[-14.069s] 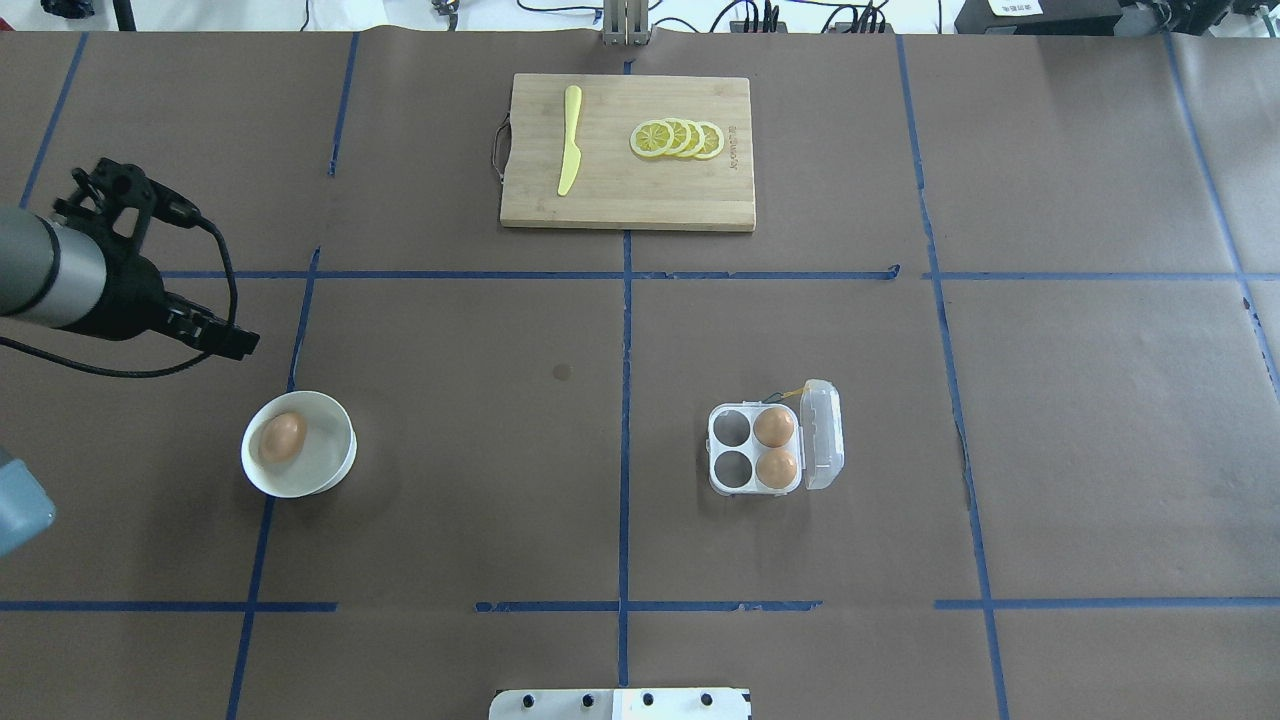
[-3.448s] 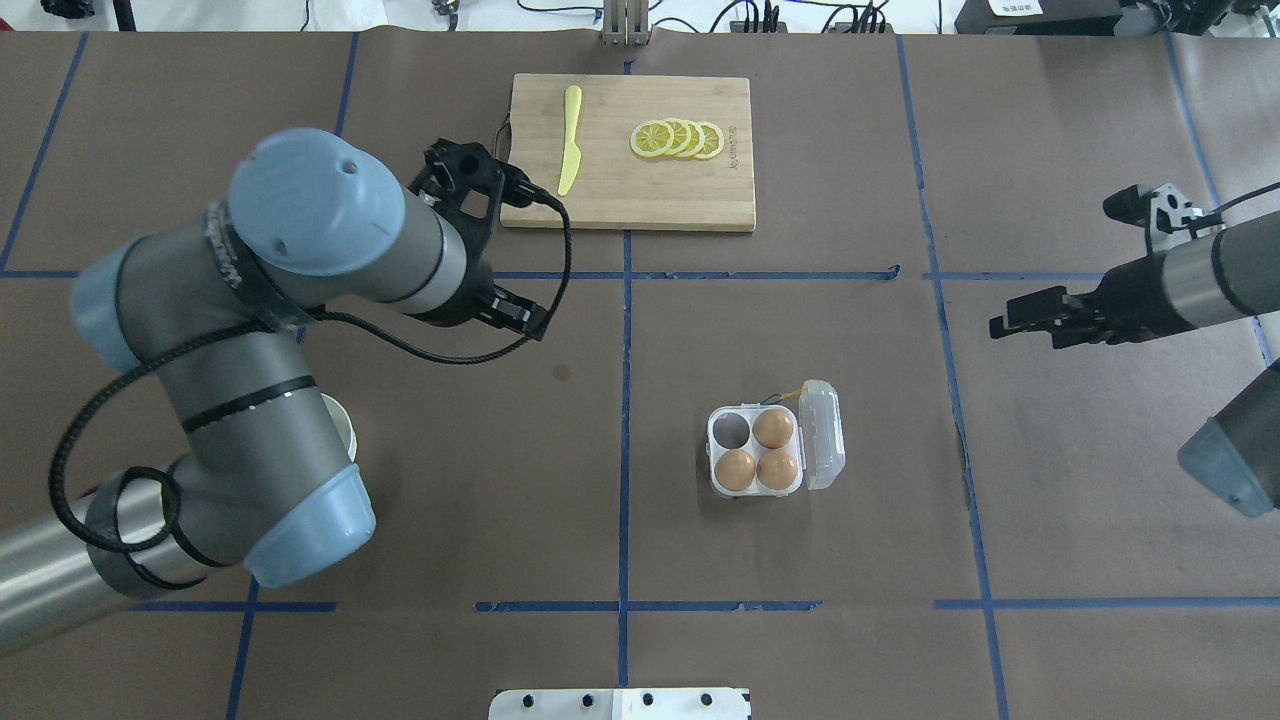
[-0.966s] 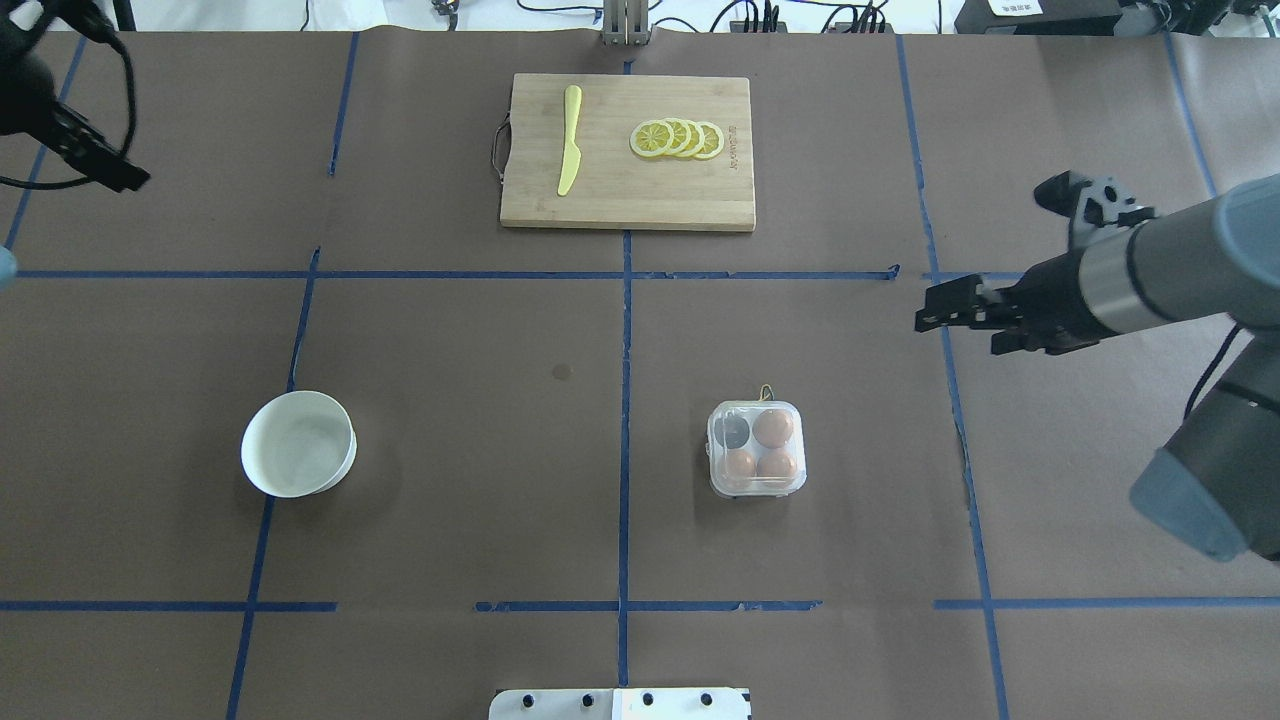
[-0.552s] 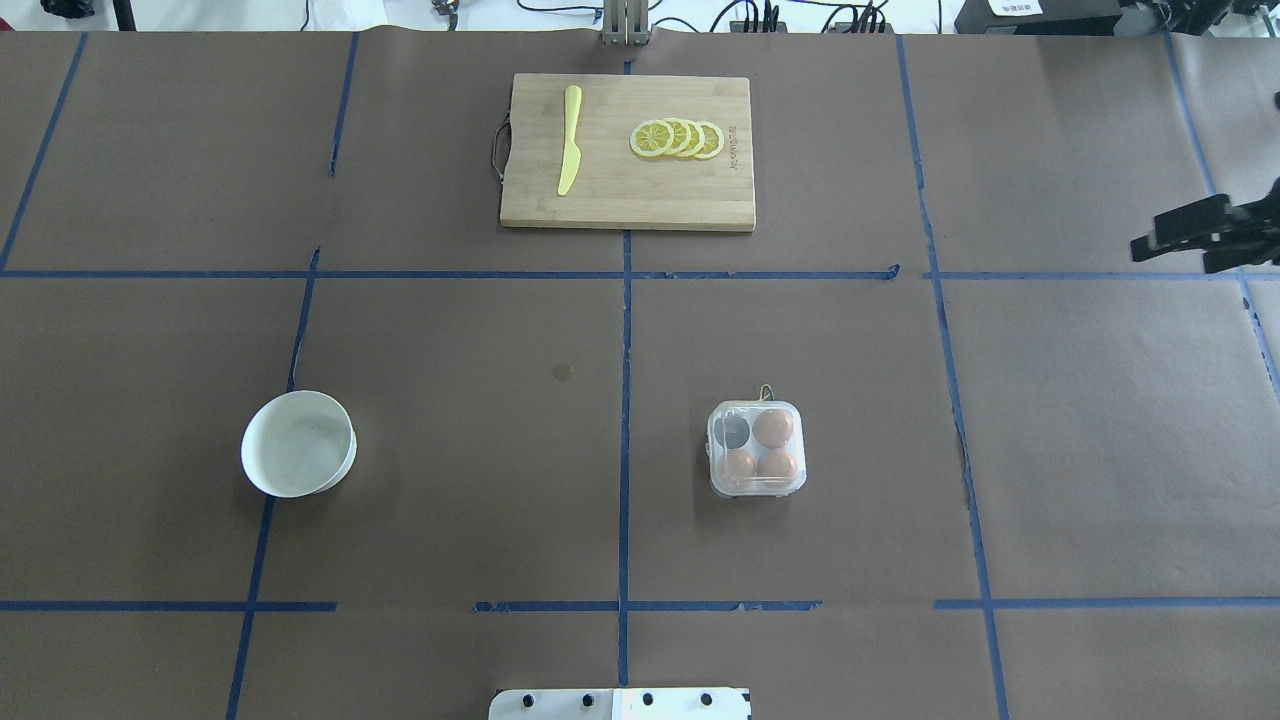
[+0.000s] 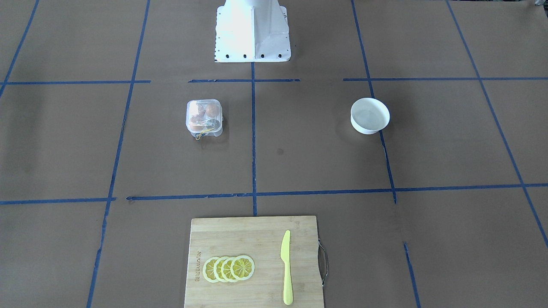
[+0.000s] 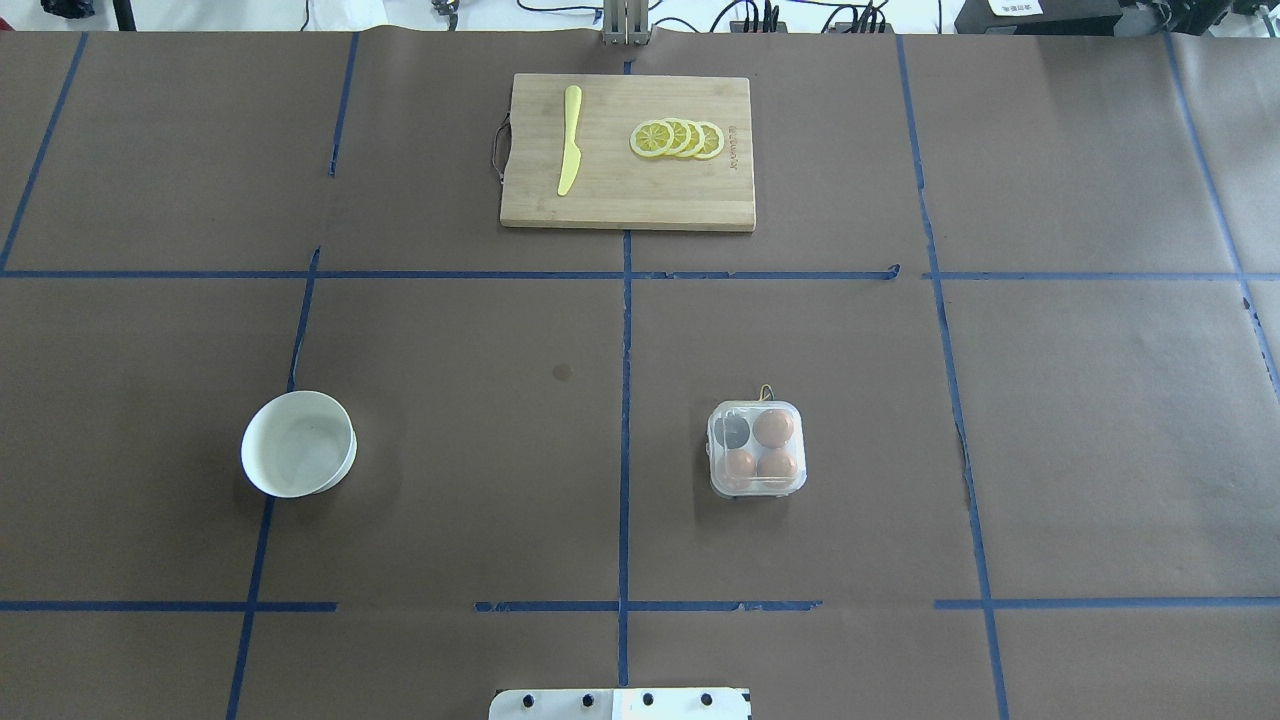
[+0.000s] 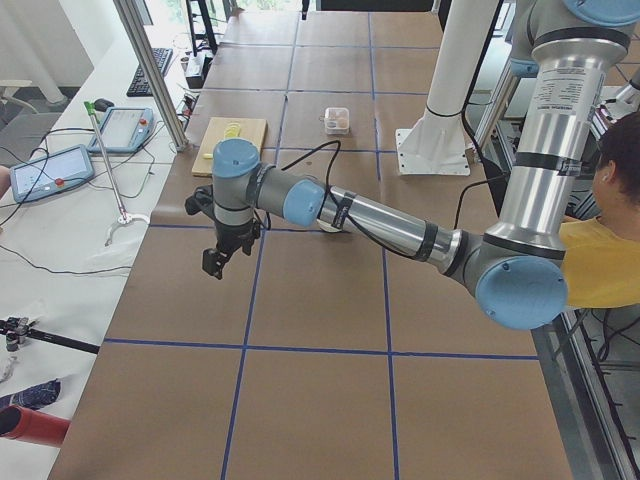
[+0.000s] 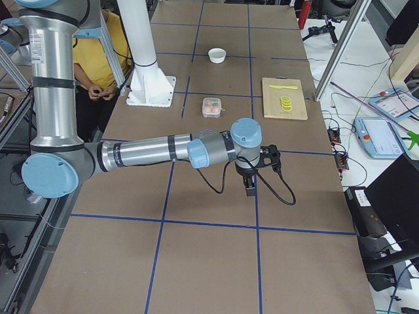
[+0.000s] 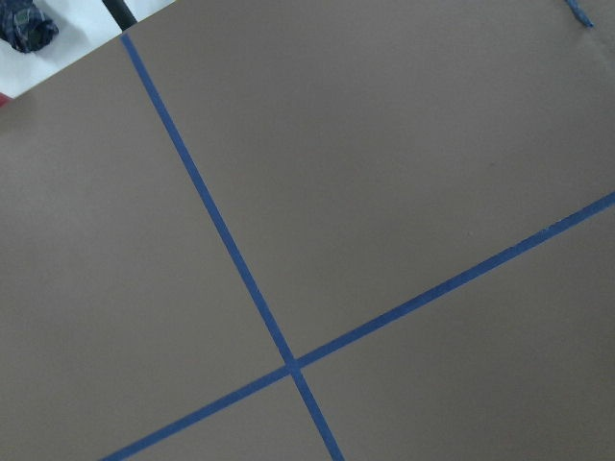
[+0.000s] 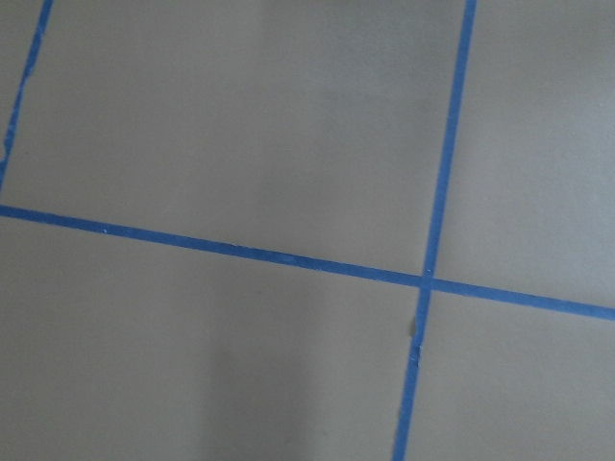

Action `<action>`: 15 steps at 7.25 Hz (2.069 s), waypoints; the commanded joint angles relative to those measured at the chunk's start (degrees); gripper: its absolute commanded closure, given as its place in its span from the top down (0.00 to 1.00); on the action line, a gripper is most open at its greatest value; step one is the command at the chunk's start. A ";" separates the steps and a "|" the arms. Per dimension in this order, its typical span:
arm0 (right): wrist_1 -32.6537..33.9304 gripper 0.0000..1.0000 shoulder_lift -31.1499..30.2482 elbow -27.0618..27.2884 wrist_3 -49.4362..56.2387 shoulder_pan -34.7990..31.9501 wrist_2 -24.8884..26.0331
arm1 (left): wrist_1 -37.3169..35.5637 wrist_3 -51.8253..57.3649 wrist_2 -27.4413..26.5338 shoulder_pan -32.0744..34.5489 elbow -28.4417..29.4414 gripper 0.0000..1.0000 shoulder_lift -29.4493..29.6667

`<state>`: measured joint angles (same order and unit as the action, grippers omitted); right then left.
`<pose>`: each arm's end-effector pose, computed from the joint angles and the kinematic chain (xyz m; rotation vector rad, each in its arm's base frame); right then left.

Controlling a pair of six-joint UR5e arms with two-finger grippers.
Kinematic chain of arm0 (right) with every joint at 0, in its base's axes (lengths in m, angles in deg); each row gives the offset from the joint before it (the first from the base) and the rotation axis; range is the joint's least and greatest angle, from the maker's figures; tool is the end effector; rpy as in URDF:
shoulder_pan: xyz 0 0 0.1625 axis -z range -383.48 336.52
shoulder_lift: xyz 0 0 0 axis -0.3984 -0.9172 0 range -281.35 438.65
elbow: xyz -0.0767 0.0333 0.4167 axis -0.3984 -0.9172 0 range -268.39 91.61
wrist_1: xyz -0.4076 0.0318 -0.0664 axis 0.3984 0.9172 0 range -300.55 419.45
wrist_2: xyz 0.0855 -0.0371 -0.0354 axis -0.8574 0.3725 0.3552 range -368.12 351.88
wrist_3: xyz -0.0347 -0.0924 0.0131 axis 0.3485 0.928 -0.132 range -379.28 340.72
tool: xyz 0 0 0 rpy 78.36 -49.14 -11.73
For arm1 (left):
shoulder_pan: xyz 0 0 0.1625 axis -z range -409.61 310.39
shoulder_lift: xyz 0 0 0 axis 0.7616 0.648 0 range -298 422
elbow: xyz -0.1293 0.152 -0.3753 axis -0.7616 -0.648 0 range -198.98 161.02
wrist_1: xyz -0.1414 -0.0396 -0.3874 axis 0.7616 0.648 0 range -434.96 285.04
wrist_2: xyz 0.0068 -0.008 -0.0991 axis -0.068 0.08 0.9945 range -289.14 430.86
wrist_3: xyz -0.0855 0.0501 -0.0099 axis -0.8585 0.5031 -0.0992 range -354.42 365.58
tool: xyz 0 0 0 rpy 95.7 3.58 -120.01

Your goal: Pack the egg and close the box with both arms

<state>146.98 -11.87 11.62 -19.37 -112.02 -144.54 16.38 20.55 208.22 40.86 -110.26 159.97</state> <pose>0.0484 -0.4961 0.5692 0.1863 -0.8100 -0.1070 -0.0646 -0.5560 0.5685 0.2843 0.7967 0.3142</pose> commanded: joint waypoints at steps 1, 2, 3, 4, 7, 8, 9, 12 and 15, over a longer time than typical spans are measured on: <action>9.91 1.00 -0.01 -0.26 13.24 -4.09 4.47 | 0.07 -0.12 1.69 0.94 2.06 1.00 -1.90; 12.47 1.00 0.61 -1.21 16.59 -4.10 4.94 | -0.37 -0.38 -1.79 0.94 1.72 1.00 -1.90; 12.58 1.00 0.44 -1.57 16.62 -4.10 4.77 | -1.85 -0.39 -2.87 1.03 1.45 1.00 -1.90; 12.67 1.00 0.44 -2.10 15.66 -4.10 3.81 | -7.70 -0.39 -2.80 0.94 1.19 1.00 -1.29; 13.10 1.00 2.62 -4.56 13.11 -4.01 -0.24 | -8.47 -4.05 -1.49 0.94 0.05 1.00 -2.52; 13.11 1.00 2.46 -4.30 13.02 -4.01 -0.50 | -7.07 -4.08 -1.30 0.86 -0.91 1.00 -2.60; 12.76 1.00 2.37 -4.13 12.15 -3.92 -0.68 | -6.97 -4.08 -1.21 0.86 -1.01 1.00 -2.87; 12.32 1.00 2.37 -3.77 6.87 -2.52 -3.67 | -4.60 -4.16 -1.21 0.86 -2.85 1.00 -2.61; 12.23 1.00 2.89 -3.86 4.51 -2.43 -3.85 | -4.68 -4.08 -1.30 0.85 -4.61 1.00 -1.90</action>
<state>159.34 -9.27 7.84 -13.32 -114.55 -148.33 11.70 16.47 206.95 41.65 -113.94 157.87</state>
